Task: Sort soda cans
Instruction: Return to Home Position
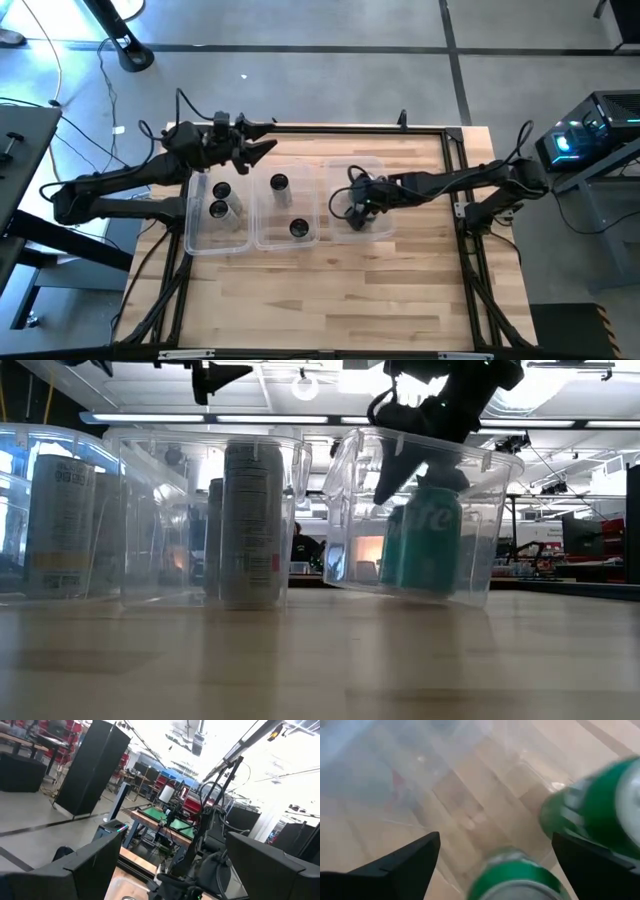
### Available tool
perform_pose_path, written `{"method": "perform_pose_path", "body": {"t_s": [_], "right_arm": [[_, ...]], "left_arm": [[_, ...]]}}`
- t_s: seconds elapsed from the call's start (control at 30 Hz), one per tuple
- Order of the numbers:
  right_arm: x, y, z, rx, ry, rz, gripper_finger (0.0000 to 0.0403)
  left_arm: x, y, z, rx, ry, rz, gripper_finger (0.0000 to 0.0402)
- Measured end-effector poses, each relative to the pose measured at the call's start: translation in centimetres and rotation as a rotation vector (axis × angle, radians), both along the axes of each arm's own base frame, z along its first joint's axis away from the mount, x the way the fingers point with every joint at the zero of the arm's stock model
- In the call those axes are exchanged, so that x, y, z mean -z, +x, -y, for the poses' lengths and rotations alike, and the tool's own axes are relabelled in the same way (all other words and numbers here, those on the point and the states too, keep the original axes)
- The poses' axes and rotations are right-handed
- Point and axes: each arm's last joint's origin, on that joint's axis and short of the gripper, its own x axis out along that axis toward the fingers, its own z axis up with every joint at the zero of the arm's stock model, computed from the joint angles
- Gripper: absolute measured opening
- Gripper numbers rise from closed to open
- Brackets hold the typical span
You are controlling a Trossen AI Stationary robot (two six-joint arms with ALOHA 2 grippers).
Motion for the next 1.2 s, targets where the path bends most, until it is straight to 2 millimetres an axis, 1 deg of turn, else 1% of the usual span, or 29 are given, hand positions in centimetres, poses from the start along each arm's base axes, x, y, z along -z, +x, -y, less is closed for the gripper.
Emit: {"method": "perform_pose_path", "body": {"t_s": [0.3, 0.4, 0.5, 0.6, 0.67, 0.73, 0.8, 0.87, 0.93, 1.0, 1.1, 1.13, 1.2], "right_arm": [[-1.8, 0.8, 0.0, -0.022, -0.011, 0.041, 0.038], [-3.3, 1.3, 0.0, -0.04, -0.03, 0.087, 0.038], [-5.8, 2.1, -0.1, -0.091, -0.07, 0.147, 0.038], [-9.3, 2.5, 0.0, -0.128, -0.145, 0.196, 0.0381], [-11.7, 2.4, 0.1, -0.14, -0.218, 0.204, 0.0381], [-13.7, 2.1, 0.3, -0.145, -0.277, 0.202, 0.0378], [-15.4, 1.7, 0.5, -0.154, -0.296, 0.21, 0.0365], [-16.4, 1.3, 0.7, -0.171, -0.295, 0.197, 0.0331], [-16.9, 0.9, 0.7, -0.178, -0.295, 0.168, 0.0272], [-17.1, 0.3, 0.7, -0.178, -0.29, 0.115, 0.0191], [-17.3, -0.7, 0.9, -0.146, -0.263, 0.074, 0.0049], [-17.4, -1.0, 0.9, -0.133, -0.255, 0.068, 0.0025], [-17.7, -1.7, 1.1, -0.09, -0.231, 0.07, 0.0022]], "left_arm": [[-0.9, -1.5, 0.1, -0.031, 0.034, 0.042, 0.0352], [-1.3, -2.1, 0.1, -0.041, 0.043, 0.062, 0.0352], [-1.7, -2.8, 0.2, -0.055, 0.053, 0.087, 0.0352], [-2.0, -3.8, 0.4, -0.072, 0.058, 0.097, 0.0352], [-1.9, -4.3, 0.7, -0.054, 0.064, 0.063, 0.0349], [-1.5, -4.7, 1.2, -0.015, 0.076, 0.002, 0.0334], [-1.0, -5.0, 1.6, 0.007, 0.075, -0.061, 0.0304], [0.0, -5.2, 1.9, 0.019, 0.074, -0.082, 0.026], [1.1, -5.4, 2.2, 0.028, 0.072, -0.069, 0.0203], [2.3, -5.5, 2.5, 0.041, 0.079, 0.002, 0.0139], [4.8, -5.4, 2.7, 0.052, 0.054, 0.168, 0.0036], [5.7, -5.4, 2.7, 0.056, 0.028, 0.222, 0.0019], [7.5, -5.2, 2.9, 0.07, -0.037, 0.273, 0.0015]]}}
